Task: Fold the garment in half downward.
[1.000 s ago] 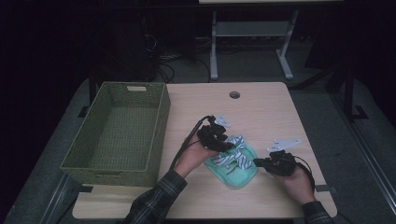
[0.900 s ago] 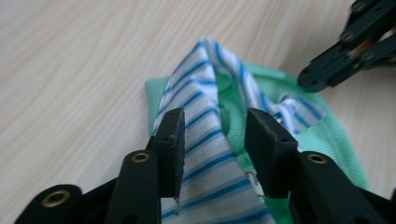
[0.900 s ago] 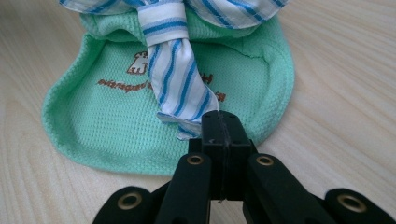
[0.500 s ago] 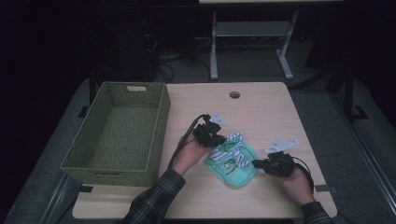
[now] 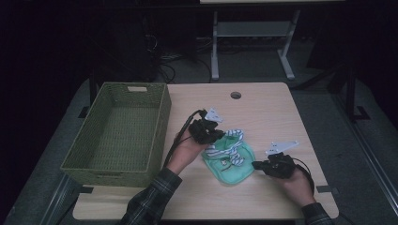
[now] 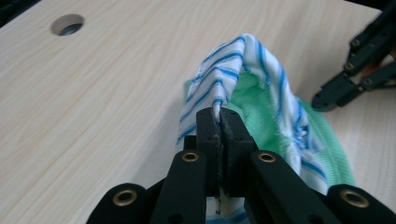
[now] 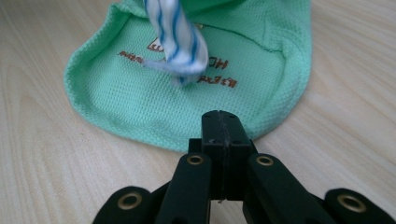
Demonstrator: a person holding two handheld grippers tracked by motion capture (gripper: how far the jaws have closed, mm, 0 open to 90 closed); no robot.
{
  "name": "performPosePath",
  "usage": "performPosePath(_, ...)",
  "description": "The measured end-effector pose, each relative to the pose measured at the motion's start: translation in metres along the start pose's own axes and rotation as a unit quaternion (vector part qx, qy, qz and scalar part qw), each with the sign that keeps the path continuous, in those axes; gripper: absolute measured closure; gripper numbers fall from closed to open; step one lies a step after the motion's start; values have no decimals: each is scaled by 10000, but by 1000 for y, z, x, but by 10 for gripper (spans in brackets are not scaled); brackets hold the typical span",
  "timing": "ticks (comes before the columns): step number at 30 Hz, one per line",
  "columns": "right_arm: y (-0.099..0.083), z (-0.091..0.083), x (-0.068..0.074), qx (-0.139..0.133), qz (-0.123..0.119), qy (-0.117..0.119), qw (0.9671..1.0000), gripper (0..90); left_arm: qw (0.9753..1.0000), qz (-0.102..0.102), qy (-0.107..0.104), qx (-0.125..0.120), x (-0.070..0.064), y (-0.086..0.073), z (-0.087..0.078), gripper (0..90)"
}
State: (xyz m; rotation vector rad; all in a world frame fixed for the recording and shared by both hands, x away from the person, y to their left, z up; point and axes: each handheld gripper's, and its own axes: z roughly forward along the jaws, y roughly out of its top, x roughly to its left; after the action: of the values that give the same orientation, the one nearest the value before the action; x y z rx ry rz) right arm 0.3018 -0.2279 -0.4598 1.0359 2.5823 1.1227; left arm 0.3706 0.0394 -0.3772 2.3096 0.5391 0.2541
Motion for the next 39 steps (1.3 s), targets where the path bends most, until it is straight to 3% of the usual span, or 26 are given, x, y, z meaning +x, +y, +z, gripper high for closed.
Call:
performPosePath(10, -1, -5, -5, -67, 61, -53, 9999, 897, 9988, 343, -329, 126, -34, 6, 19, 870)
performPosePath(17, -4, -10, -13, -67, 142, -215, 9996, 897, 9972, 400, -593, 235, -52, 2, 33, 870)
performPosePath(22, -6, -11, -19, -38, 193, -320, 9993, 897, 9938, 603, -829, 431, -68, -3, 45, 870)
performPosePath(29, -9, -9, -25, 92, 289, -375, 9988, 898, 9913, 653, -1043, 473, -85, -9, 59, 871)
performPosePath(33, -10, -7, -27, 121, 344, -375, 9986, 898, 9882, 776, -1177, 597, -96, -13, 72, 870)
performPosePath(39, -9, -6, -27, 142, 297, -383, 9987, 897, 9871, 781, -1245, 631, -102, -16, 81, 859)
